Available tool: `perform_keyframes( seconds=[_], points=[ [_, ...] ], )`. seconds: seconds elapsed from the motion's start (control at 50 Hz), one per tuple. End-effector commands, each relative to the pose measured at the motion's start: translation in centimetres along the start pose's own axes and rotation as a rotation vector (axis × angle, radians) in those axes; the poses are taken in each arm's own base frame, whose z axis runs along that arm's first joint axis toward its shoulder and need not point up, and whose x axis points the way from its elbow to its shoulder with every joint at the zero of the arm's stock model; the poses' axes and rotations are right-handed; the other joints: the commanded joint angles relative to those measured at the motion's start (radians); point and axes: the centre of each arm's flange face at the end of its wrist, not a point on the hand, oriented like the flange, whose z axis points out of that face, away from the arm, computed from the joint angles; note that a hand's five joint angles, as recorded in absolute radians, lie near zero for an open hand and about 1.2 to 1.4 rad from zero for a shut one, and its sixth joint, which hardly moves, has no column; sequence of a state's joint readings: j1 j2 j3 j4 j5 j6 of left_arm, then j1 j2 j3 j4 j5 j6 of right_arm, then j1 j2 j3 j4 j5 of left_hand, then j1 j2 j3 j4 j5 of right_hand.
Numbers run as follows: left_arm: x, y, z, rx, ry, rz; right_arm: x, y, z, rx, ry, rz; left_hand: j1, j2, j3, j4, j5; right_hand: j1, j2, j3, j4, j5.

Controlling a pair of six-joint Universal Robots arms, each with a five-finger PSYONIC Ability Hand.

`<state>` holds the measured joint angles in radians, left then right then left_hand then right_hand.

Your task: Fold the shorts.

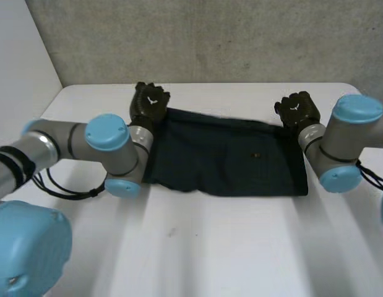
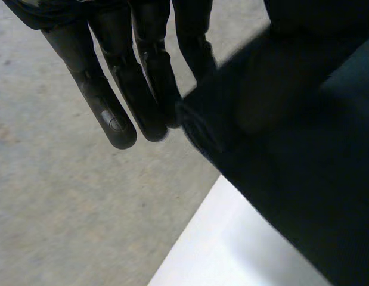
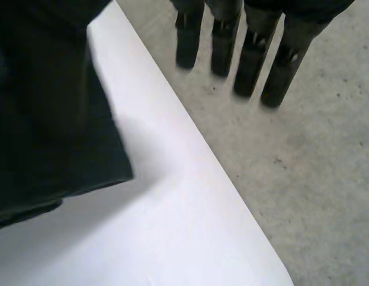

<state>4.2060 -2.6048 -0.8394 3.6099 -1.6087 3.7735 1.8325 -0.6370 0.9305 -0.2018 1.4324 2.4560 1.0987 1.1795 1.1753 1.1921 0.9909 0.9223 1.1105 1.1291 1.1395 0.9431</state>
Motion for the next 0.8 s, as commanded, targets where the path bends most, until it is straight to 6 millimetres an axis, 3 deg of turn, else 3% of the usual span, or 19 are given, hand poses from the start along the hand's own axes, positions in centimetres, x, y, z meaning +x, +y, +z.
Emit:
perform_keyframes(
  seconds=[0.02,0.08,0.1,0.16,0.22,0.3,0.4,0.52,0.6,0.62,0.72,0.8],
  points=[
    [3.5,0.5,-1.3,0.044,0.109,-0.022,0.3,-1.1,0.1,0.012,0.044,0.059,-0.924,-1.005,-1.001,-1.018,-0.991,-0.748,-0.936,-0.955,-0.965,-0.943],
    [2.8,-0.5,-2.1,0.037,0.108,-0.015,1.6,-3.1,-1.7,0.016,0.032,0.119,-0.924,-1.005,-1.001,-1.018,-0.991,-0.748,-0.936,-0.955,-0.965,-0.943],
    [2.0,-1.3,-2.9,0.027,0.11,-0.014,2.4,-4.4,-3.4,0.004,0.012,0.155,-0.924,-1.005,-1.001,-1.018,-0.991,-0.748,-0.936,-0.955,-0.965,-0.943],
    [1.2,-2.2,-4.4,0.004,0.121,-0.017,2.4,-5.4,-6.7,-0.068,-0.087,0.221,-0.924,-1.005,-1.001,-1.018,-0.991,-0.748,-0.936,-0.955,-0.965,-0.943],
    [0.3,-2.9,-6.7,-0.035,0.144,-0.028,1.0,-4.8,-8.7,-0.147,-0.2,0.266,-0.924,-1.005,-1.001,-1.018,-0.991,-0.748,-0.936,-0.955,-0.965,-0.943],
    [-0.6,-3.4,-9.2,-0.08,0.164,-0.072,0.0,-1.8,-10.9,-0.295,-0.299,0.343,-0.924,-1.005,-1.001,-1.018,-0.991,-0.671,-0.859,-0.877,-0.888,-0.866],
    [-0.6,-3.5,-11.9,-0.153,0.2,-0.222,-0.6,0.3,-10.7,-0.313,-0.284,0.349,-0.909,-0.99,-0.985,-1.002,-0.975,-0.512,-0.7,-0.718,-0.729,-0.707],
    [-0.8,-3.5,-12.9,-0.213,0.193,-0.321,-1.2,2.3,-9.3,-0.283,-0.231,0.327,-0.906,-0.987,-0.982,-0.999,-0.972,-0.347,-0.536,-0.554,-0.565,-0.543],
    [-1.2,-3.5,-13.0,-0.228,0.179,-0.327,-1.5,3.3,-8.9,-0.301,-0.224,0.323,-0.906,-0.987,-0.982,-0.999,-0.972,0.118,-0.07,-0.089,-0.099,-0.077],
    [-1.5,-3.7,-12.9,-0.223,0.171,-0.327,-1.2,3.5,-8.9,-0.306,-0.21,0.321,-0.906,-0.987,-0.982,-0.999,-0.972,0.47,0.282,0.264,0.253,0.275],
    [-2.3,-4.6,-12.9,-0.202,0.154,-0.328,0.8,3.8,-9.1,-0.292,-0.146,0.32,-0.906,-0.987,-0.982,-0.999,-0.972,0.474,0.286,0.267,0.257,0.279],
    [-3.3,-5.6,-13.1,-0.18,0.134,-0.331,4.3,1.4,-9.7,-0.228,-0.067,0.27,-0.909,-0.99,-0.985,-1.002,-0.975,0.474,0.286,0.267,0.257,0.279]
  ],
)
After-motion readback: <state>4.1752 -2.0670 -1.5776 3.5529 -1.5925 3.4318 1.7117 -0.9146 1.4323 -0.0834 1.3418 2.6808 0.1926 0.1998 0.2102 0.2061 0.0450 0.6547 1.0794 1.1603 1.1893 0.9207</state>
